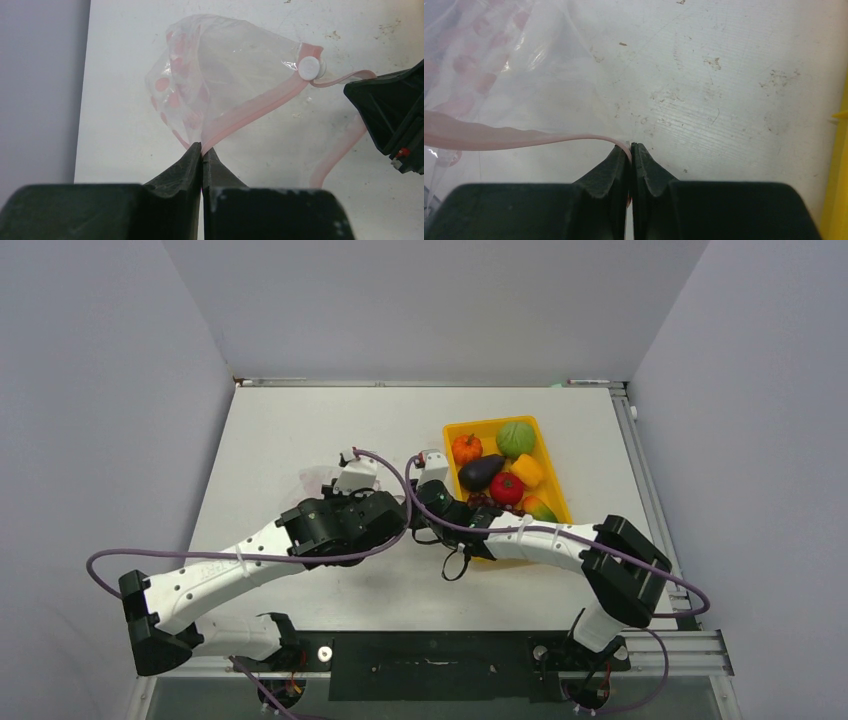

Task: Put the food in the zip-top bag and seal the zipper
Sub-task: Open the zipper of the food storage bag.

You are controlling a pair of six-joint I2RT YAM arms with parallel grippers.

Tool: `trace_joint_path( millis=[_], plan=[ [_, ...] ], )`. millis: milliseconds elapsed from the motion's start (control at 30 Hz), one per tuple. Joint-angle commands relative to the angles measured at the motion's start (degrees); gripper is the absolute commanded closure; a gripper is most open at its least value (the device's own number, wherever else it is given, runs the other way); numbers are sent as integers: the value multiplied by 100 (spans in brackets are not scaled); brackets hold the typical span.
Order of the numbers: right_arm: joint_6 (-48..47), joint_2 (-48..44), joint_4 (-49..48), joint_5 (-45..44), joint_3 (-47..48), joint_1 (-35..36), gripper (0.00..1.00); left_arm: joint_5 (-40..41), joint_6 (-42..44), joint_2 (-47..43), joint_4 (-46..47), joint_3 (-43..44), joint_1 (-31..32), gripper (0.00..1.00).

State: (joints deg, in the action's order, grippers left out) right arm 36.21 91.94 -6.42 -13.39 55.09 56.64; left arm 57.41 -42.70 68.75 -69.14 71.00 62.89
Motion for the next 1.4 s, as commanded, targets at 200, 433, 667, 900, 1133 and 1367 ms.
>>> trace_joint_path(
  millis=[200, 433, 667, 900, 1133, 1367],
  plan=[
    [-693, 35, 445, 559, 306, -618, 87, -1436, 1181, -393, 1892, -516, -1008, 100],
    [-898, 172, 624, 744, 548, -801, 82, -2562, 1649, -216, 2280, -453, -1350, 100],
    [-1036, 313, 945, 831, 944, -924, 77, -3237, 1925, 16, 2415, -204, -1701, 100],
    [-1019, 255, 1046, 1162, 1136, -940, 69, -3974, 1949, -85, 3026, -642, -2374, 100],
    [-952, -129, 1116, 1264, 1137, -933, 58, -4263, 2002, -216, 3174, -926, -2733, 100],
    [-943, -684, 1212, 1295, 1003, -932, 45, -4388, 2020, -293, 3228, -965, -2904, 100]
  ],
)
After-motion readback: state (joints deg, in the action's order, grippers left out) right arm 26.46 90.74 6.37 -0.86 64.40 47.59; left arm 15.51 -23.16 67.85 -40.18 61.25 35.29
